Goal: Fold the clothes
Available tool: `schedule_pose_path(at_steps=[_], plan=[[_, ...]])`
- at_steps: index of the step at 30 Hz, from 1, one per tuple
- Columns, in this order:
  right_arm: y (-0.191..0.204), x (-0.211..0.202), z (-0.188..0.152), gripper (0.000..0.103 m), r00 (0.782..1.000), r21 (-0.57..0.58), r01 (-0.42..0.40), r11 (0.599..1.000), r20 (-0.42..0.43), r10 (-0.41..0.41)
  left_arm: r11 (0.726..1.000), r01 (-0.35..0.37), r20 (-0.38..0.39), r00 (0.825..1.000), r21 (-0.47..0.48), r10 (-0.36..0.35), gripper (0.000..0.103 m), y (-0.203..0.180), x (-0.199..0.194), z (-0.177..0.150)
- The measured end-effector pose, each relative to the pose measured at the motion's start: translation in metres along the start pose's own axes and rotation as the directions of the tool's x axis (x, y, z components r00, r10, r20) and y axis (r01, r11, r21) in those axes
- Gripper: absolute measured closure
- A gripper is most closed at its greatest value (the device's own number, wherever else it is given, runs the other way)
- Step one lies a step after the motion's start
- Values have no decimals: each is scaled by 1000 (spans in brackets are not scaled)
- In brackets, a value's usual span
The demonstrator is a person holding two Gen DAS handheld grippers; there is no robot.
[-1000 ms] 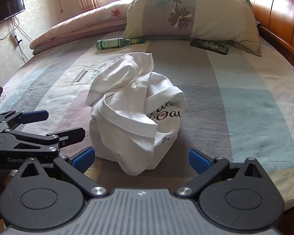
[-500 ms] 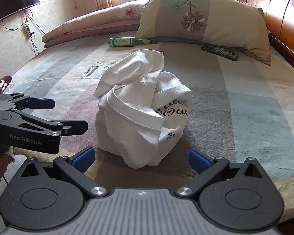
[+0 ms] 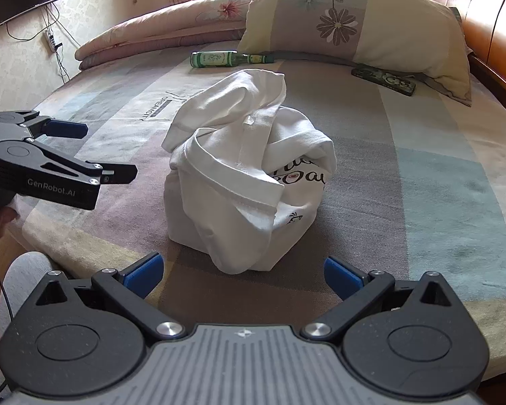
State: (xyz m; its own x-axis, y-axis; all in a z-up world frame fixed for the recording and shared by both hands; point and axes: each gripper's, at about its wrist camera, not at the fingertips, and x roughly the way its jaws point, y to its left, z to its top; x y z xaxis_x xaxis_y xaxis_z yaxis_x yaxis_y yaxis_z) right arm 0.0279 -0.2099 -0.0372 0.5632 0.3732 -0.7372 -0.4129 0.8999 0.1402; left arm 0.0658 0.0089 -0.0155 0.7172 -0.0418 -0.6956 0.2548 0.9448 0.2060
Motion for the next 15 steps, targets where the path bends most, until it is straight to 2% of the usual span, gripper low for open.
schedule_pose_path(at_steps=[7, 15], plan=[[1, 6, -1, 0, 1000, -2, 6, 1000, -21, -6, 998, -20, 26, 999, 55, 19, 1, 6, 17, 18], [-2, 12, 3, 0, 999, 11, 12, 1000, -30, -12, 994, 24, 9, 1000, 102, -25, 1, 3, 56, 37]])
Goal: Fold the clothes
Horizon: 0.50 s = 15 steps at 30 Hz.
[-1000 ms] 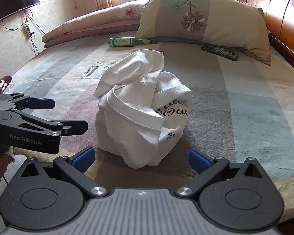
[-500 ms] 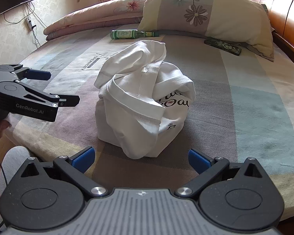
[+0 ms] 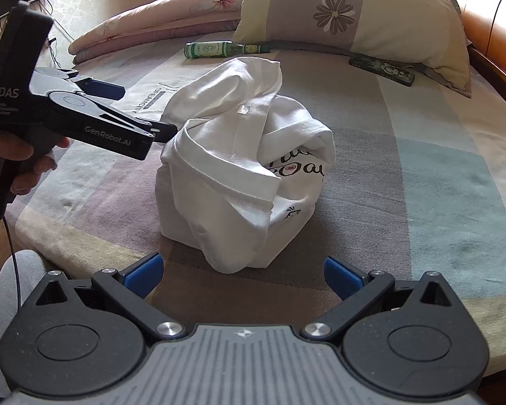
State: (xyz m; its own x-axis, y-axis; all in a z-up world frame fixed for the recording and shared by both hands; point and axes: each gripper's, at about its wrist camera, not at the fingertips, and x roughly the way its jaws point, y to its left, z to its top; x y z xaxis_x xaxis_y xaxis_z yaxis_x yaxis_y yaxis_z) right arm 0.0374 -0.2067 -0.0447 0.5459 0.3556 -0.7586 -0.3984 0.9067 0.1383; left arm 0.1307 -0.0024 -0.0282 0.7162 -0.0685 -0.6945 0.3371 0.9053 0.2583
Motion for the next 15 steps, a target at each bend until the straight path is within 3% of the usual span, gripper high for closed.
schedule_pose_path(at_steps=[7, 10, 15], plan=[[-3, 8, 6, 0, 1000, 20, 1, 1000, -6, -1, 1000, 3, -10, 1000, 17, -2, 0, 0, 29, 11], [-4, 13, 8, 0, 1000, 25, 11, 1000, -9, -11, 998, -40, -2, 999, 43, 41, 0, 4, 33, 13], [-14, 11, 8, 0, 1000, 46, 24, 999, 18, -25, 991, -120, -33, 992, -55, 119, 0, 46, 39, 9]])
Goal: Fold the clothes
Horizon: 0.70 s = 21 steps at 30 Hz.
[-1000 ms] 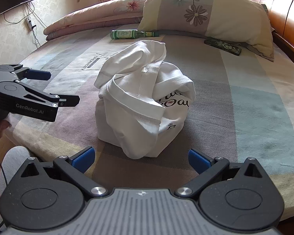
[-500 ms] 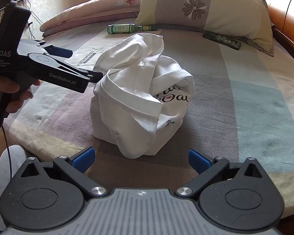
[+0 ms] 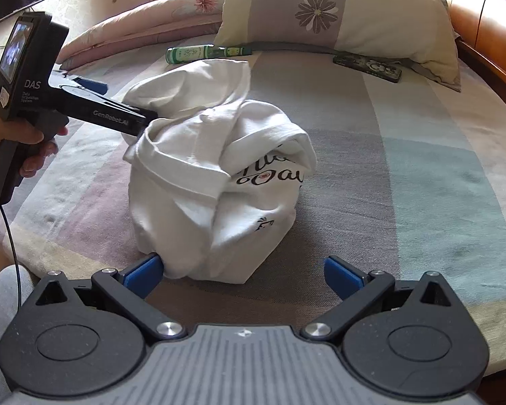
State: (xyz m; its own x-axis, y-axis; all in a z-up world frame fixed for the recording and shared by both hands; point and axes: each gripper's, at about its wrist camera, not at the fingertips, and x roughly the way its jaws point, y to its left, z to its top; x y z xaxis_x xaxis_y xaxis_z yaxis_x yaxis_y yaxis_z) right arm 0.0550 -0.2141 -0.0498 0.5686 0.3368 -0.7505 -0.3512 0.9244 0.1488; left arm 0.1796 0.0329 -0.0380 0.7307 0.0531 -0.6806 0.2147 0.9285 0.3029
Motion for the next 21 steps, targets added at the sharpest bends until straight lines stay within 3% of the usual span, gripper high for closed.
schedule_pose_path(at_steps=[4, 10, 14, 21], plan=[[-5, -1, 0, 0, 999, 11, -38, 999, 26, 37, 999, 34, -22, 999, -30, -34, 1, 7, 3, -4], [13, 17, -6, 0, 998, -41, -66, 997, -19, 66, 989, 47, 13, 999, 139, -49, 1, -26, -4, -4], [12, 34, -1, 0, 999, -93, 37, 995, -20, -39, 996, 28, 4, 1000, 80, -29, 1, -12, 1, 1], [-43, 33, 50, 0, 976, 21, 187, 982, 106, -188, 999, 31, -11, 999, 7, -31, 0, 9, 7, -1]])
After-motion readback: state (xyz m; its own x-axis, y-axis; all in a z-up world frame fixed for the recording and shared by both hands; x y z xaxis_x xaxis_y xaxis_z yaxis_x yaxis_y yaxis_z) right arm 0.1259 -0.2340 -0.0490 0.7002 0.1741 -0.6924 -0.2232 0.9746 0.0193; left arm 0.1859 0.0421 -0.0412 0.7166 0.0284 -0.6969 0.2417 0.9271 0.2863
